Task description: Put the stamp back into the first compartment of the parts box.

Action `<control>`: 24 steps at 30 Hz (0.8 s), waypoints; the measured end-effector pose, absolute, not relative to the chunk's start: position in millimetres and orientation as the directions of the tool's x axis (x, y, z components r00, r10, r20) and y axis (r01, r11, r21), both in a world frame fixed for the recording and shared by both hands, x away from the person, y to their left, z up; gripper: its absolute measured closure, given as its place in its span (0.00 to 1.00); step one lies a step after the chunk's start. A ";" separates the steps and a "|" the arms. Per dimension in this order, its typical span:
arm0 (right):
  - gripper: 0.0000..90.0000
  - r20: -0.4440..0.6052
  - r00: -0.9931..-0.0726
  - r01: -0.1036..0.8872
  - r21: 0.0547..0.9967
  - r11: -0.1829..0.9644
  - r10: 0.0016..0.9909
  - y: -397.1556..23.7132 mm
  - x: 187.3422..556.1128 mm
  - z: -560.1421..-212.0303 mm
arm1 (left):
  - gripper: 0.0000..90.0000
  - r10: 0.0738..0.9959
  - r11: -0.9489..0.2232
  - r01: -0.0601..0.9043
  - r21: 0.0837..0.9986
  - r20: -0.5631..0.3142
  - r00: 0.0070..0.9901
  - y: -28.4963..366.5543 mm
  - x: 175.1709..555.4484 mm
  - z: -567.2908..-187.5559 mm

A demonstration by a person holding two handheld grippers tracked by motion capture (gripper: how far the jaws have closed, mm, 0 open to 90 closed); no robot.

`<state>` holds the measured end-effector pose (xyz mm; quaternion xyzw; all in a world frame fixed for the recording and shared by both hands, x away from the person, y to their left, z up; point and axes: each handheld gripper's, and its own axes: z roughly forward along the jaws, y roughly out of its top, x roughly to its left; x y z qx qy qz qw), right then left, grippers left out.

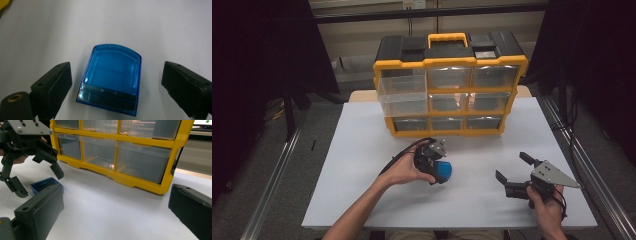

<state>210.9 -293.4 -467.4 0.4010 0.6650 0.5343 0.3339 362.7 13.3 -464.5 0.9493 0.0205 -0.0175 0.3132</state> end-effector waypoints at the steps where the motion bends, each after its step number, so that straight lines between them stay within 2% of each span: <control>1: 0.00 -0.017 -0.457 0.175 0.979 0.109 0.889 -293.4 211.2 -467.5 | 0.14 0.031 -0.800 0.055 0.598 -0.050 0.998 12.9 362.7 -466.1; 4: 0.00 -0.018 -0.459 0.175 0.979 0.109 0.888 -293.5 211.5 -467.6 | 0.16 0.019 -0.814 0.041 0.579 -0.045 0.999 12.7 363.7 -466.9; 8: 0.00 -0.018 -0.460 0.175 0.978 0.111 0.888 -293.3 211.7 -467.7 | 0.26 0.003 -0.818 0.019 0.575 -0.030 1.000 10.3 362.3 -469.9; 17: 0.00 -0.012 -0.462 0.180 0.978 0.107 0.887 -293.4 211.6 -467.7 | 0.30 -0.004 -0.817 0.015 0.576 -0.033 0.999 9.0 363.1 -471.8; 24: 0.00 -0.015 -0.461 0.176 0.979 0.108 0.887 -293.2 211.9 -468.0 | 0.37 0.007 -0.833 0.023 0.553 -0.030 1.000 7.4 362.6 -469.1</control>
